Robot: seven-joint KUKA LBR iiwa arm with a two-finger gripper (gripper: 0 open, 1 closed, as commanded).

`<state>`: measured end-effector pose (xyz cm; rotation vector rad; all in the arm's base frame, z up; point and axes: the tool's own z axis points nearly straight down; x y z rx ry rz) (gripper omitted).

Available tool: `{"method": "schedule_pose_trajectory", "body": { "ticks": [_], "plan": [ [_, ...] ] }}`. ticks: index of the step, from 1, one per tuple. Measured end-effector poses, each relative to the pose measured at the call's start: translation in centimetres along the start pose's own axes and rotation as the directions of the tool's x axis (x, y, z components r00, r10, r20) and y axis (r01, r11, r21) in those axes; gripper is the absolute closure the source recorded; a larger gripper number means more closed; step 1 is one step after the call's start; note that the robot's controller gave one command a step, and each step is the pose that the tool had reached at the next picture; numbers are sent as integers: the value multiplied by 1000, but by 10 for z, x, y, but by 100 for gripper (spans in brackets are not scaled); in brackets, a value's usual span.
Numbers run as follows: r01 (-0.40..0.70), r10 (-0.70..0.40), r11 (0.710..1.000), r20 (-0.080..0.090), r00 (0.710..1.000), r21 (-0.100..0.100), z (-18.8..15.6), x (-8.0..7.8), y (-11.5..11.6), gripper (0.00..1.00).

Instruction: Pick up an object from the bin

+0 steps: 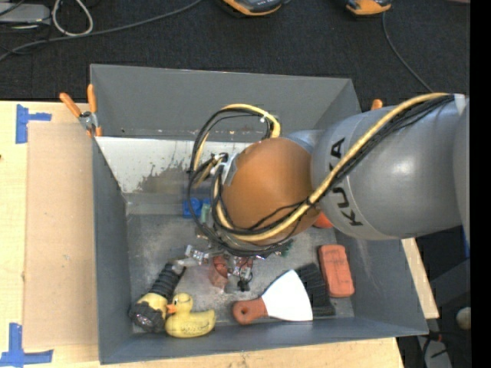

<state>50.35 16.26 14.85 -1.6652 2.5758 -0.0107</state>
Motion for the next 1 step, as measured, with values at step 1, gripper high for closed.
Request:
{"method": "schedule_pose_trajectory", "body": {
  "ticks": [1],
  "plan": [
    [-17, 17, 1000, 2, 1000, 4, -88, 39, -23, 100]
  ]
}}
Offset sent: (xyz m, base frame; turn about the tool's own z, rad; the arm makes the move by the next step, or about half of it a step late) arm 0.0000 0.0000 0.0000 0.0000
